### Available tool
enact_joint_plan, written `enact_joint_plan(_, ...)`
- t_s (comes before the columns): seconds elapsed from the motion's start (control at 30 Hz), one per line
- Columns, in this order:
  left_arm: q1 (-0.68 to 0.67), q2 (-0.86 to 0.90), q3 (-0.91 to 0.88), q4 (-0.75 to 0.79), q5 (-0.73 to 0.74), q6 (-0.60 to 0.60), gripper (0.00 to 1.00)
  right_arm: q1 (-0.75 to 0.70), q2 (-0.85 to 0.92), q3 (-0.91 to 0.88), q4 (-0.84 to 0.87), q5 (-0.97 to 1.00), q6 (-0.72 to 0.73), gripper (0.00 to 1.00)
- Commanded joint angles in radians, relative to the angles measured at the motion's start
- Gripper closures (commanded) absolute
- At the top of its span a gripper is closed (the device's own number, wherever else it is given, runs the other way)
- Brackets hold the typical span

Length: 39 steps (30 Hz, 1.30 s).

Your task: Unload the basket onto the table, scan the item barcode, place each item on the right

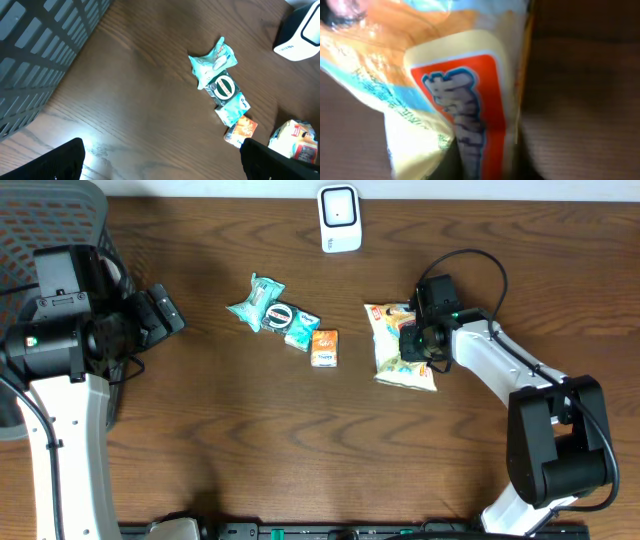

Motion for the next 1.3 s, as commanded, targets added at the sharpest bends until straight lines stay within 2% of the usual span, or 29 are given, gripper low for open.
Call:
enact_joint_plan(0.0,0.004,0.002,0.022,-0.003,0.006,-0.002,0.02,0.006,0.017,-0.005,-0.003,0.013,0.001,0.99)
enact_joint_plan(0.17,0.004,0.002,0.022,-0.003,0.006,-0.002,0.02,0.006,0.015,0.038,-0.035,0.013,0.002,0.99)
enact_joint_plan(0.43,0.004,0.002,0.022,-0.003,0.006,-0.002,0.02,0.01,0.014,0.216,-0.142,0.013,0.001,0.99)
enact_joint_plan(1.1,0.004,0.002,0.022,-0.003,0.006,-0.001,0.02,0.011,0.015,0.216,-0.14,0.013,-0.007,0.99)
enact_joint_plan(1.27,0.004,0.002,0.022,-0.003,0.006,-0.001,0.02,0.011,0.015,0.23,-0.075,-0.016,-0.006,0.99)
